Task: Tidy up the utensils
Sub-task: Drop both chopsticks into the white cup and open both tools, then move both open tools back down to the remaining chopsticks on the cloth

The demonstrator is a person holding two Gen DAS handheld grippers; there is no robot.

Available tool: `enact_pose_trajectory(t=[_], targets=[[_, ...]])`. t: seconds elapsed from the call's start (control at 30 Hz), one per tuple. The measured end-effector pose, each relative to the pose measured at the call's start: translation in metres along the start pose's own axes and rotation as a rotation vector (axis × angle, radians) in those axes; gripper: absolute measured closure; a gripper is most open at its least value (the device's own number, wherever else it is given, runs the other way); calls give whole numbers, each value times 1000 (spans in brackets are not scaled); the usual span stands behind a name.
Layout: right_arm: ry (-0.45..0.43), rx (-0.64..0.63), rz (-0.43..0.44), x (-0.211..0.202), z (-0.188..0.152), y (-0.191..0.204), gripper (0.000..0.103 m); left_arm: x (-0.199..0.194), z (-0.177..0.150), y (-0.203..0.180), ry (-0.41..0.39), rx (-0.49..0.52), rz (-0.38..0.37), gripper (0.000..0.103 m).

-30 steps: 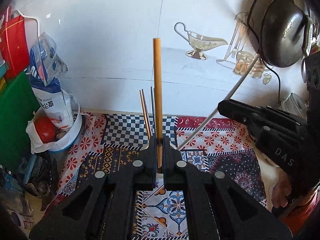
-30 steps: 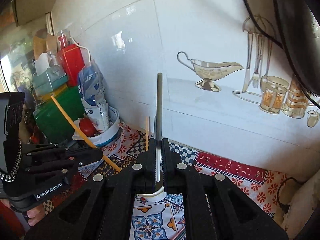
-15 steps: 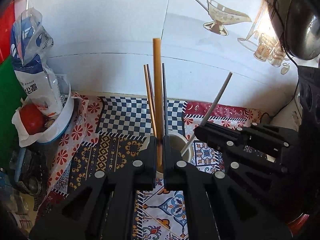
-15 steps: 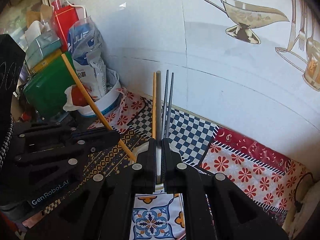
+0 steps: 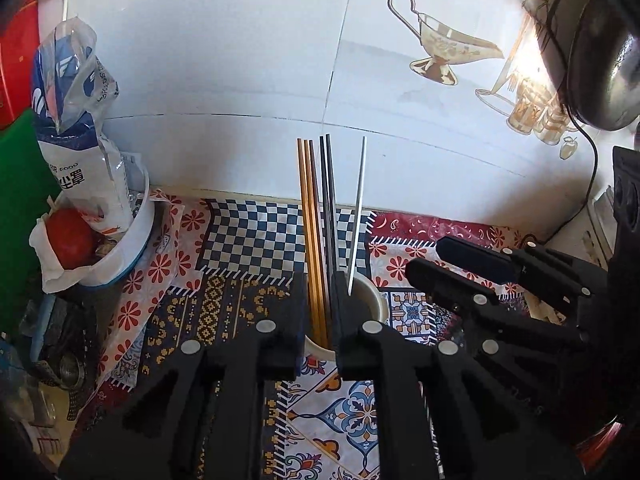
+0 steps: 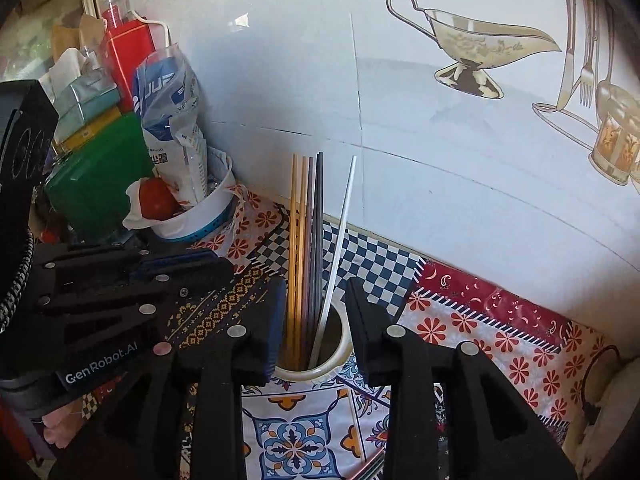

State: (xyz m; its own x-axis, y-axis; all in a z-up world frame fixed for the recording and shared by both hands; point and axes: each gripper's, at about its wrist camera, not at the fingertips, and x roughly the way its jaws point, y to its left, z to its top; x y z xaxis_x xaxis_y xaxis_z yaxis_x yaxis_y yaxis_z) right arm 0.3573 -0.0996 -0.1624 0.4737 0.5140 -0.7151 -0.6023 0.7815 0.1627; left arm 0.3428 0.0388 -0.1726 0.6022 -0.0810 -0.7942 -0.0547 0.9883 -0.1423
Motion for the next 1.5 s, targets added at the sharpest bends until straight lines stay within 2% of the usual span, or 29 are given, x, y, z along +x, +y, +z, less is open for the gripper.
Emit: enact_pose_trajectory(t=[0.27,0.53,0.8,1.07,1.27,1.5], targets=[[-24,17,-41,-25,-11,-9,75,-25,-12,-5,-32,13,-4,86],[20,68,-94,-37,-43,-30,75,-22,-41,-21,-4,55,7,70],[156,156,-177,-34,-110,-67,75,30,-98,-52,187,108,-53,69],[275,268,-213,-32,-169,-95,75,80,-151,-83,388,172,-110,69],[299,326,-203,-32,-188,-98,75,92,-177,-99,477,218,-148,69],[298,366,-180,-30,-197,-98,75,96,-195,-107,533,237,-171,70]])
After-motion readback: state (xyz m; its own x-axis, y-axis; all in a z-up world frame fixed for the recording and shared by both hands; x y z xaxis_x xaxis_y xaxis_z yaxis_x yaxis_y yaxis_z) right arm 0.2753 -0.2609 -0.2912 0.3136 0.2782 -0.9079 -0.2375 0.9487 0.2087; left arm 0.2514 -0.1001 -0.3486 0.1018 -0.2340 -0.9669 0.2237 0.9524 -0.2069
